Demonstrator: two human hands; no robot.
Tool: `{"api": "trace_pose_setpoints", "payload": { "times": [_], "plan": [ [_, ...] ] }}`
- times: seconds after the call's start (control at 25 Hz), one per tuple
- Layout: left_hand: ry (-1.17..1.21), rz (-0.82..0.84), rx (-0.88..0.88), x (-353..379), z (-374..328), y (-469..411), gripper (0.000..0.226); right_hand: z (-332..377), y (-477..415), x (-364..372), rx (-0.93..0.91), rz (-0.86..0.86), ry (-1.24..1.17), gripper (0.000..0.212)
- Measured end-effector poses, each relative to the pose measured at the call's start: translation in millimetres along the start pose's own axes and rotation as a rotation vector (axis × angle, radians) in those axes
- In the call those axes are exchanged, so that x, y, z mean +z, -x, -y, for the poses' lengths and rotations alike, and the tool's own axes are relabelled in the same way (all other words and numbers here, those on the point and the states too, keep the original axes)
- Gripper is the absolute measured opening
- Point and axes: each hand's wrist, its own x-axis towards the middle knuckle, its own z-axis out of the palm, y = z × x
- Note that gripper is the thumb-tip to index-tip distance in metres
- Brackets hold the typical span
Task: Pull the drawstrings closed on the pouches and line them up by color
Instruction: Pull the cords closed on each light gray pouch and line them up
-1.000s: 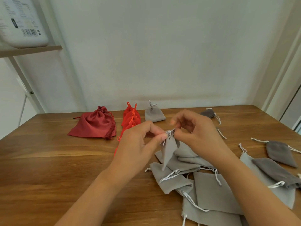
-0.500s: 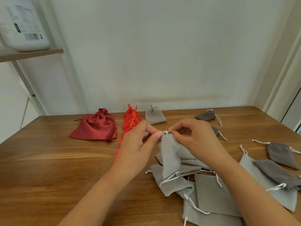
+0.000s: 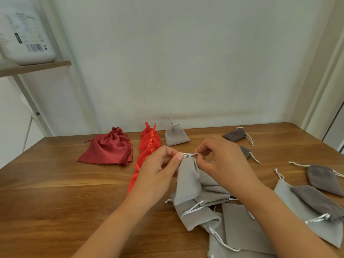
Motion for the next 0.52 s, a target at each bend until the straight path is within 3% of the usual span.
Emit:
{"api": "trace_pose_setpoints", "payload": {
  "times": [0.12,0.24,0.36,0.52],
  "plan": [
    [0.023,0.049,-0.08,-1.6,-0.8,0.8,0.041,-1.3,-0.5,1.2,-0.012,-0.039,0.059,0.004],
    [-0.156,0.038,0.0,-3.9,0.5,1.2,0.024,-4.5,-3.4,-1.7,0.006,-0.054,0.092,0.004],
    [-0.37,-0.09,0.027,-9.3,10.2,-6.9,0.012,-9.6,-3.3,-1.8,-0.013,0.017,0.009,0.004],
    [-0.349,-0.085,-0.123,-15.9,10.8,-31.8,0.017,-36.0,-5.1,3.3,0.216,0.136,0.04,0.036]
  ]
}}
